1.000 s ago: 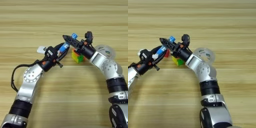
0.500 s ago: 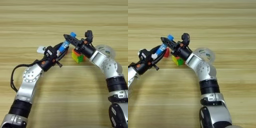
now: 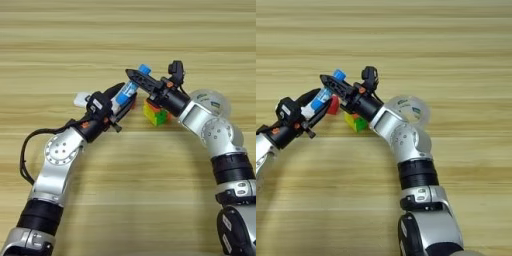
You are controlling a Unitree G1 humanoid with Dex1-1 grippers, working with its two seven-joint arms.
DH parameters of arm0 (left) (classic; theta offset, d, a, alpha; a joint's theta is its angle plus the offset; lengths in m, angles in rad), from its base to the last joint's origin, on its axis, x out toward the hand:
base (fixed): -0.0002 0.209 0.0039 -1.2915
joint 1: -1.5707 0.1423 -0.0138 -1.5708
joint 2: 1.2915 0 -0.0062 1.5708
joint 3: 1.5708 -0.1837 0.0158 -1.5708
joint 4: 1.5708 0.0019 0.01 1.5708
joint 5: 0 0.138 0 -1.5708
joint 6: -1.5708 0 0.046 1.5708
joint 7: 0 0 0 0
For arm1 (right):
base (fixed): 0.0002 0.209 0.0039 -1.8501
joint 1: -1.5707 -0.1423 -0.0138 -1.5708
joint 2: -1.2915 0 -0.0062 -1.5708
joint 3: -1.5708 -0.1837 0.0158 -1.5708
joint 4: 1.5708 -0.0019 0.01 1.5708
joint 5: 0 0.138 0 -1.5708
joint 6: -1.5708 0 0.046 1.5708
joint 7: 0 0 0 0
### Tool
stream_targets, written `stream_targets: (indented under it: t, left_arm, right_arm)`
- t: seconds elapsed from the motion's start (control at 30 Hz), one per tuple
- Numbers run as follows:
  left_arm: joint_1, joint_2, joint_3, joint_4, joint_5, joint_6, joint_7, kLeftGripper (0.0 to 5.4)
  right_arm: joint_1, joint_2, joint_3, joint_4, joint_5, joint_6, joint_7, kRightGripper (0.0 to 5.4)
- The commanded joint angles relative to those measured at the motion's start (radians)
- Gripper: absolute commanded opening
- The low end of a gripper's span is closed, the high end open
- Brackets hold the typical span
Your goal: Move the objects on the table
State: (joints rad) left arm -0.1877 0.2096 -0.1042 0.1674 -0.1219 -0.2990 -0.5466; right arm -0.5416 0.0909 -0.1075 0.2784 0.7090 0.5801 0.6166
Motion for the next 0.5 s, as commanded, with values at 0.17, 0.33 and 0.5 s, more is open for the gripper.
stream_targets:
  t: [0.17, 0.33, 0.5]
  left_arm:
    - [-0.015, 0.009, 0.011, 0.004, 0.006, 0.005, 0.015, 2.96]
    - [-0.016, 0.009, 0.015, 0.000, 0.007, 0.007, 0.020, 3.69]
    - [-0.020, 0.005, 0.030, -0.007, -0.004, 0.018, 0.032, 4.23]
  right_arm:
    - [-0.021, -0.007, -0.024, -0.032, -0.025, -0.055, -0.047, 1.40]
    - [-0.044, -0.051, -0.065, -0.055, -0.034, -0.099, -0.087, 1.40]
    - [-0.024, -0.124, -0.101, -0.147, -0.043, -0.098, -0.125, 1.40]
